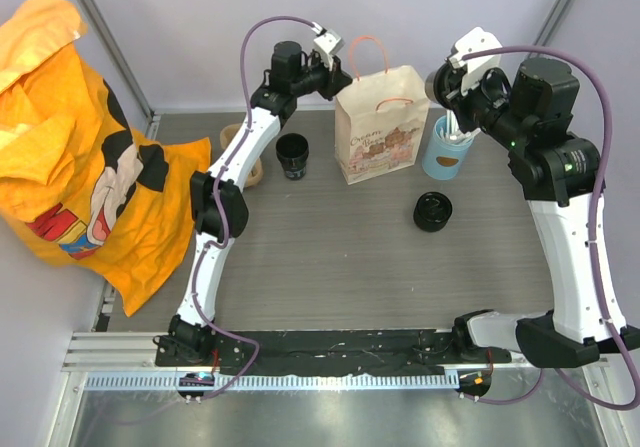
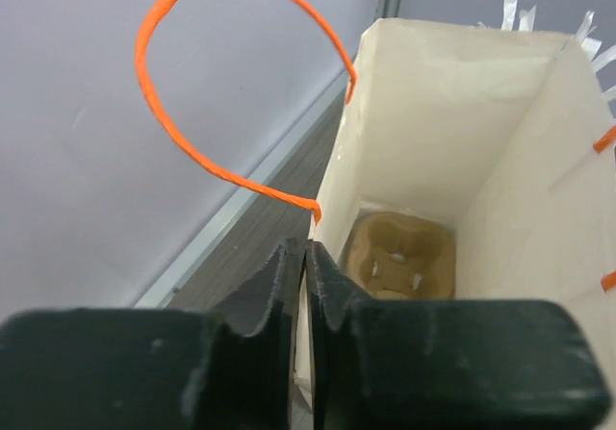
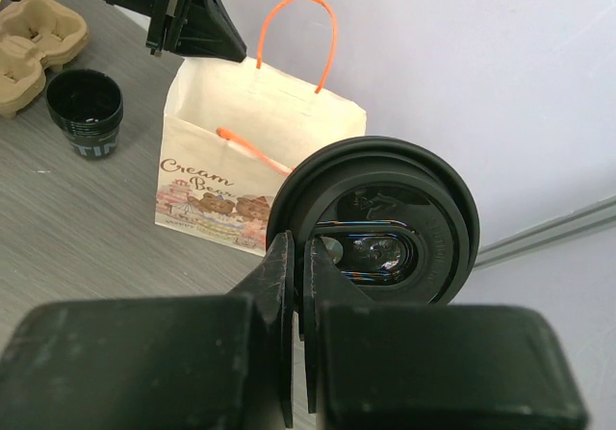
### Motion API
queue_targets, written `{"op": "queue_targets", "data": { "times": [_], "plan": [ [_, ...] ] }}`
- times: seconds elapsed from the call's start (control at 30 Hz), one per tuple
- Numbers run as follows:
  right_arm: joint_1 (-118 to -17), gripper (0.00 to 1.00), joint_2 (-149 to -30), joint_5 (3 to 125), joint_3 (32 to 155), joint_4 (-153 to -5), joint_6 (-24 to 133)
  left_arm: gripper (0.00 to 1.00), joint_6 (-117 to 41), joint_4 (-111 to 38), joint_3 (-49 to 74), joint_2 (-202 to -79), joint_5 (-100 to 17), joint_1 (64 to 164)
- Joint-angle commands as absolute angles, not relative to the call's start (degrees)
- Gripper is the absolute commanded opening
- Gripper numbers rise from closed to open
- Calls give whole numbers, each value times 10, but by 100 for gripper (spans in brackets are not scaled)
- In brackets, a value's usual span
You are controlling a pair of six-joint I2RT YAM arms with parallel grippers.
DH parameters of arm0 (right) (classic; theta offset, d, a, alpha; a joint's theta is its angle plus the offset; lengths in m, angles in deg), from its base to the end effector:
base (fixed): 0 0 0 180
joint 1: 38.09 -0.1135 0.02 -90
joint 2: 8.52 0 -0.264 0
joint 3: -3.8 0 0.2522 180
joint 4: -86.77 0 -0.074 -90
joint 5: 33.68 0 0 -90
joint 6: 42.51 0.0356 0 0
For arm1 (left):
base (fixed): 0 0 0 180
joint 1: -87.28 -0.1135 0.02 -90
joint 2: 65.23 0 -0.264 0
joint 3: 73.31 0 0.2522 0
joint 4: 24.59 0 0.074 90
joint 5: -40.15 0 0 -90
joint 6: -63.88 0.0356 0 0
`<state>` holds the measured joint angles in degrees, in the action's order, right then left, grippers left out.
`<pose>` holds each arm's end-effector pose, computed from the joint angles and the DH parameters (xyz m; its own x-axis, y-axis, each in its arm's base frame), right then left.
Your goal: Pack the takeout coffee
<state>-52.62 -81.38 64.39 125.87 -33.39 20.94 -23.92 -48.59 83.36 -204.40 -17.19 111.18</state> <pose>0.2062 0.0586 0.5366 0.0110 -0.4543 -0.8908 -0.4215 0.8057 -0.4161 0.5075 -0.2459 0.3502 -0.0715 0.0670 -0.9952 0.8347 0.5503 -0.0229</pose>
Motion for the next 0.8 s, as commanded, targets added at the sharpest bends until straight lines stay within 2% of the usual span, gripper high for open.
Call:
{"op": "queue_targets", "data": {
  "times": [0.0,0.13,0.3,0.77],
  "plan": [
    [-522,1,-819,656,1276,-340,224,6,-258,-459,856,-2030,-157,1111],
    [-522,1,-818,665,1281,-340,228,0,-252,-473,847,-2022,-157,1111],
    [-522,1,-816,667,1279,-340,229,0,-251,-488,840,-2015,-156,1111],
    [-521,1,-845,680,1277,-382,260,0,-308,-630,764,-1910,-305,1133]
  ]
}}
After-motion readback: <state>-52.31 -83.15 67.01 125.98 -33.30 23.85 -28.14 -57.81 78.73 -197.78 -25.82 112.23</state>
